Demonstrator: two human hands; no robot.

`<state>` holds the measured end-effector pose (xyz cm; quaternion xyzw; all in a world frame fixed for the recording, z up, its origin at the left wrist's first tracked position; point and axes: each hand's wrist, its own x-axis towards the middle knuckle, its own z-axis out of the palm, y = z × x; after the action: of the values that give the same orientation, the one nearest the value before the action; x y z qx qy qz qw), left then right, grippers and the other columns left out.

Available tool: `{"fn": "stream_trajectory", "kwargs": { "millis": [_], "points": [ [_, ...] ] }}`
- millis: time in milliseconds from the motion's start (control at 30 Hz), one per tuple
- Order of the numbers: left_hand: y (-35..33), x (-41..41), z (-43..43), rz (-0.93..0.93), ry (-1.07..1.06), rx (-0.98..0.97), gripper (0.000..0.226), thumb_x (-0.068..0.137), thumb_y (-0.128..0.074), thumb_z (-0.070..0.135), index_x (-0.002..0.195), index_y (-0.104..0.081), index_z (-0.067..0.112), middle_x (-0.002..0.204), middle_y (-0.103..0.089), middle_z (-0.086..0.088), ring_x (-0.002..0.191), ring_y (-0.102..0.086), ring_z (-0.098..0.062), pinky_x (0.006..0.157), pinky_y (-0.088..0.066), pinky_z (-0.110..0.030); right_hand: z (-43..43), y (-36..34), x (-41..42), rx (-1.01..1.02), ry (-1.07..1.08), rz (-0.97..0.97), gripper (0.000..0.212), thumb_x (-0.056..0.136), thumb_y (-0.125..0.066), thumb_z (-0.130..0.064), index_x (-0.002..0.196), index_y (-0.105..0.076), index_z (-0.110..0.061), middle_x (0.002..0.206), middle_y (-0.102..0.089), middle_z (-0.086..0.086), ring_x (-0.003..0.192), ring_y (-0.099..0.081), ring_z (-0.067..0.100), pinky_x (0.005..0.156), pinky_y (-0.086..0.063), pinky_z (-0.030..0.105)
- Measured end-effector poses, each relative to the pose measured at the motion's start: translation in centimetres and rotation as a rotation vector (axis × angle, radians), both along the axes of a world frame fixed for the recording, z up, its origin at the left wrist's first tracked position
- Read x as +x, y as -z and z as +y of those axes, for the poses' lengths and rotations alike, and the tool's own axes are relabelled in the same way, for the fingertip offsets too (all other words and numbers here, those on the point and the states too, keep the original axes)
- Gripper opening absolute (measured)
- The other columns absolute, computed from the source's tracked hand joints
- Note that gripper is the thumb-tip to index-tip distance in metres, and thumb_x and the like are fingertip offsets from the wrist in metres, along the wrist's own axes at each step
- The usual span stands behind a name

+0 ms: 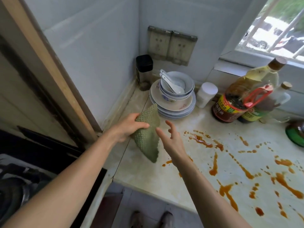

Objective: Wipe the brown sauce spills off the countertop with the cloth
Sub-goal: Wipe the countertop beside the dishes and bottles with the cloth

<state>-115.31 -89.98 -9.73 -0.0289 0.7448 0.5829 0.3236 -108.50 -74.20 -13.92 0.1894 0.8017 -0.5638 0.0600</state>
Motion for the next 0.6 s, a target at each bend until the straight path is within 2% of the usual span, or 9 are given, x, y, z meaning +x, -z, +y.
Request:
{"fn": "stream_trajectory", "kwargs": {
  "millis": [67, 133, 200, 233, 300, 400, 467, 500, 600],
  "points": [
    [0.6, 0.8, -0.6, -0.085, 0.008, -0.017, 0.038, 0.090, -0.061, 0.017, 0.126, -0.050, 0.014, 0.114, -0.062, -0.008, 0.100, -0.062, -0.022, 0.075, -0.055, -0.035, -0.4, -0.3, -0.7, 0.062, -0.033, 0.081, 0.053, 0.093, -0.056, -0.049, 0.141, -0.042, -0.031, 0.138, -0.042, 0.001, 0.121, -0.043, 0.014, 0.104, -0.042, 0.040],
    [1.5, 1.4, -1.8, 0.020, 0.135, -0.356, 0.046, 0.089, -0.063, 0.027, 0.129, -0.044, 0.015, 0.123, -0.057, -0.004, 0.107, -0.058, -0.021, 0.083, -0.052, -0.034, -0.9, 0.1, -1.1, 0.198, -0.089, 0.114, 0.051, 0.095, -0.053, -0.047, 0.141, -0.041, -0.030, 0.145, -0.038, 0.002, 0.133, -0.036, 0.019, 0.110, -0.035, 0.042],
    [2.5, 1.4, -2.6, 0.207, 0.200, -0.657, 0.058, 0.089, -0.062, 0.028, 0.139, -0.035, 0.012, 0.140, -0.046, -0.009, 0.122, -0.051, -0.025, 0.098, -0.045, -0.037, -1.6, 1.2, -1.2, 0.474, -0.195, 0.037, 0.057, 0.095, -0.048, -0.053, 0.147, -0.031, -0.035, 0.158, -0.019, 0.001, 0.146, -0.014, 0.028, 0.117, -0.020, 0.052],
    [2.7, 1.4, -2.7, 0.278, 0.214, -0.705, 0.061, 0.091, -0.060, 0.026, 0.142, -0.031, 0.012, 0.145, -0.041, -0.010, 0.128, -0.046, -0.026, 0.103, -0.041, -0.038, -2.0, 1.9, -1.0, 0.593, -0.258, -0.014, 0.062, 0.095, -0.046, -0.056, 0.149, -0.024, -0.038, 0.162, -0.006, 0.000, 0.148, 0.000, 0.029, 0.118, -0.010, 0.056],
    [3.2, 1.5, -2.7, 0.349, 0.284, -0.766, 0.056, 0.092, -0.057, 0.019, 0.141, -0.032, 0.009, 0.144, -0.040, -0.012, 0.128, -0.045, -0.028, 0.102, -0.040, -0.038, -2.9, 3.5, -0.9, 0.683, -0.348, -0.050, 0.071, 0.093, -0.043, -0.061, 0.152, -0.009, -0.040, 0.162, 0.013, -0.001, 0.147, 0.017, 0.030, 0.117, 0.002, 0.060],
    [4.2, 2.0, -2.8, 0.344, 0.336, -0.836, 0.041, 0.092, -0.053, 0.012, 0.130, -0.040, 0.004, 0.134, -0.046, -0.014, 0.120, -0.048, -0.028, 0.096, -0.044, -0.036, -3.7, 6.1, -1.1, 0.743, -0.424, -0.042, 0.079, 0.090, -0.039, -0.068, 0.152, 0.003, -0.042, 0.160, 0.022, 0.000, 0.144, 0.025, 0.032, 0.114, 0.008, 0.063],
    [5.0, 2.3, -3.0, 0.371, 0.302, -0.842, 0.039, 0.091, -0.051, 0.013, 0.127, -0.040, 0.003, 0.134, -0.043, -0.013, 0.122, -0.045, -0.028, 0.099, -0.042, -0.037, -4.5, 8.0, -0.9, 0.855, -0.459, -0.039, 0.077, 0.090, -0.031, -0.071, 0.153, 0.003, -0.041, 0.162, 0.017, 0.003, 0.145, 0.024, 0.033, 0.113, 0.011, 0.063],
    [5.3, 2.2, -3.1, 0.389, 0.282, -0.837, 0.041, 0.091, -0.050, 0.013, 0.129, -0.039, 0.003, 0.136, -0.041, -0.012, 0.124, -0.044, -0.027, 0.102, -0.041, -0.037, -5.2, 8.6, -0.7, 0.894, -0.460, -0.007, 0.075, 0.090, -0.028, -0.072, 0.153, -0.003, -0.040, 0.163, 0.008, 0.005, 0.146, 0.017, 0.035, 0.112, 0.011, 0.062],
    [5.4, 1.2, -3.1, 0.412, 0.254, -0.813, 0.053, 0.093, -0.045, 0.009, 0.142, -0.027, 0.001, 0.149, -0.029, -0.013, 0.136, -0.034, -0.027, 0.111, -0.030, -0.032, -7.6, 9.8, -1.2, 0.899, -0.536, 0.106, 0.067, 0.093, -0.029, -0.064, 0.152, -0.023, -0.035, 0.160, -0.023, 0.008, 0.147, -0.012, 0.036, 0.113, -0.006, 0.062]
  ]
}}
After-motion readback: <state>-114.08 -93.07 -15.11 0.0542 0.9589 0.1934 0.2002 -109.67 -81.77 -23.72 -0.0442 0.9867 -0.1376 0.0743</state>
